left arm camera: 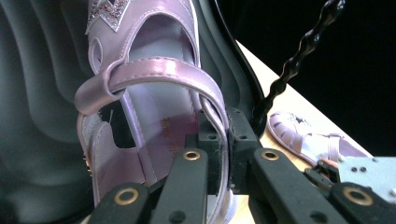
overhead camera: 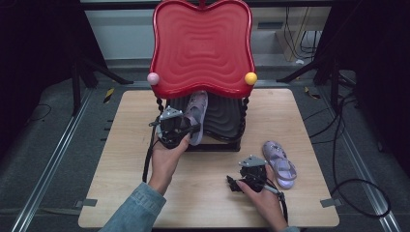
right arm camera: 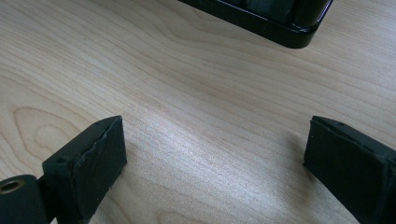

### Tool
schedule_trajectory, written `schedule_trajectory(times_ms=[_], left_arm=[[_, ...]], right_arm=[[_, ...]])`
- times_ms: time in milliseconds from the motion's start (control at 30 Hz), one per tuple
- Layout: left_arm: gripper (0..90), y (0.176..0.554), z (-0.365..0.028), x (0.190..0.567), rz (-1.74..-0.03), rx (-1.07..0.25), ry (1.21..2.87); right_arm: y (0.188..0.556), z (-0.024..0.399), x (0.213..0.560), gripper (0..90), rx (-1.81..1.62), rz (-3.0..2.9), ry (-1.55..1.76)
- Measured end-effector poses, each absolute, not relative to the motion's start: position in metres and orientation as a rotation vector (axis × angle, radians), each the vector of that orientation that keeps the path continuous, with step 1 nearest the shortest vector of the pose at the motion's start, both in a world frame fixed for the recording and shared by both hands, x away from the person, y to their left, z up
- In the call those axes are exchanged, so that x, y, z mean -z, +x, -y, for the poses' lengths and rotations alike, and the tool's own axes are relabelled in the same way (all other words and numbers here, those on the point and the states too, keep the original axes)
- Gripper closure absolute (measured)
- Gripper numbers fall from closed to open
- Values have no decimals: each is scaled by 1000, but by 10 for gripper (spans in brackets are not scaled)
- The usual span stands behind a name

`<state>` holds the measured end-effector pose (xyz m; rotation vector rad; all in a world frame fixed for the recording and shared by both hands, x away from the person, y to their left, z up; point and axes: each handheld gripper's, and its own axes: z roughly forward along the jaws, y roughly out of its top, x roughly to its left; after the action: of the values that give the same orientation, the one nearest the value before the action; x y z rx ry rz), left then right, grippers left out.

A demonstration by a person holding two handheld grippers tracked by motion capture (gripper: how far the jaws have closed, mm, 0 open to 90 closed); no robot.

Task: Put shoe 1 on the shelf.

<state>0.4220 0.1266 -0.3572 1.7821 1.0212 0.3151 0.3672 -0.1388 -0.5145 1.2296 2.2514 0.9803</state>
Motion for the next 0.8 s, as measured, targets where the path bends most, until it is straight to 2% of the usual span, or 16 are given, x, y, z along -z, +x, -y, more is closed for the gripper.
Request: schedule_trajectory(times_ms=[800], left_arm=[[864,449,-111,362,-1085,-544,1652]], right_arm=[[367,139,514,59,-980,-2251,1230]])
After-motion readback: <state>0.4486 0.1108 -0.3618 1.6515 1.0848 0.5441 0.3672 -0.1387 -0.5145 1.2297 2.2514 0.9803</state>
